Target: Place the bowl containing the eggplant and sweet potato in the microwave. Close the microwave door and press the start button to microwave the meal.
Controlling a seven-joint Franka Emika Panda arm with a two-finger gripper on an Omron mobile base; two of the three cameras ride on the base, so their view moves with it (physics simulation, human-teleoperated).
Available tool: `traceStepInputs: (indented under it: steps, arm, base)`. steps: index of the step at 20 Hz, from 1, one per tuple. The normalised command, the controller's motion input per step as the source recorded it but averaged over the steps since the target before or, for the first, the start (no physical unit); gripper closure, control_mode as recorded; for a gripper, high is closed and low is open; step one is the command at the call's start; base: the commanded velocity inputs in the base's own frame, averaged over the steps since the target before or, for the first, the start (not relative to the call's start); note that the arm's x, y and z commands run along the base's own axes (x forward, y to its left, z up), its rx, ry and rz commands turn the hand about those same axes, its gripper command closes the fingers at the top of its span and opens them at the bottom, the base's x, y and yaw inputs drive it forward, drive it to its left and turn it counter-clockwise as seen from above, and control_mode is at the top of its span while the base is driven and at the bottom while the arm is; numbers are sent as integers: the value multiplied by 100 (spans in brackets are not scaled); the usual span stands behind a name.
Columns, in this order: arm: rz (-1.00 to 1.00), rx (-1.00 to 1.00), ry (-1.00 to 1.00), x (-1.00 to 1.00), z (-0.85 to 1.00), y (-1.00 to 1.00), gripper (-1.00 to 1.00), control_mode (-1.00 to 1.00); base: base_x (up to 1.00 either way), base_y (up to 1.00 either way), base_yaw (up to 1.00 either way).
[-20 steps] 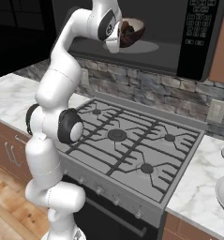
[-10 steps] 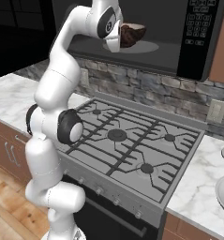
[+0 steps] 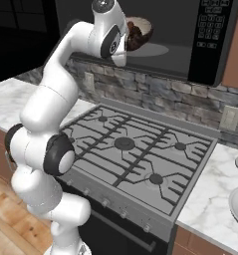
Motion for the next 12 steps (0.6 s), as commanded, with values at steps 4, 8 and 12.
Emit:
traceStepInputs:
  steps: [4, 8, 12]
  arm:
    - [0, 0, -10, -47, 77, 0, -100, -100]
    - [0, 0, -2, -70, 91, 0, -100, -100]
    - [2, -9, 8, -100, 16, 0, -100, -100]
  base:
    - [0, 0, 0]
    - [0, 0, 0]
    - [0, 0, 0]
